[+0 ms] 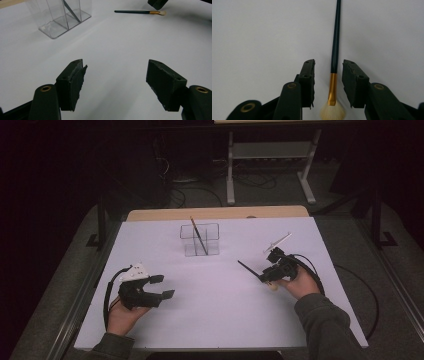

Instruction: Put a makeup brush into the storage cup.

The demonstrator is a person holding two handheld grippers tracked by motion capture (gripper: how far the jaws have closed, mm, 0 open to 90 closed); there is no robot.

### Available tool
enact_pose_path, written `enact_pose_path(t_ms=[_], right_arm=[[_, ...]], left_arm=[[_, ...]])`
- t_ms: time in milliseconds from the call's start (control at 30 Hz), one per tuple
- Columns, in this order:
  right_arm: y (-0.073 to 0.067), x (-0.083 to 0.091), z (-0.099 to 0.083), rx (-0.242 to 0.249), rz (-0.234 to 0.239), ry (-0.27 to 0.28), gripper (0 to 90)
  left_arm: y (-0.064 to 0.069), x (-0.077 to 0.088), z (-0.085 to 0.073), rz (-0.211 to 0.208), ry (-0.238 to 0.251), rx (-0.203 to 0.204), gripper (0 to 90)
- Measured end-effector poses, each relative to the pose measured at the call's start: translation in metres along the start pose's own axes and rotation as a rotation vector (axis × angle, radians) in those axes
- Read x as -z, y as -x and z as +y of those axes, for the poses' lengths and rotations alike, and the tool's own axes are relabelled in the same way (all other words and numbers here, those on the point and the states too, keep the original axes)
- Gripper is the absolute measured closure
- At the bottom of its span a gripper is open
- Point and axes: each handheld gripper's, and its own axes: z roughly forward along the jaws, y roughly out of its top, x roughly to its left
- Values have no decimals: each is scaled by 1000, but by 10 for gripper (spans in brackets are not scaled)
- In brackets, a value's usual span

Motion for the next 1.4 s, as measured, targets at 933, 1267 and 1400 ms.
enact_pose_path(t_ms=[933,1267,1400], right_arm=[[4,-14,0,19,-24,-59,728],[3,-15,0,36,-41,-68,765],[1,-16,0,41,-53,-72,774]], left_arm=[[-2,1,-1,0,4,1,298],[-2,1,-1,0,1,1,298],[-2,0,-1,-1,1,3,298]])
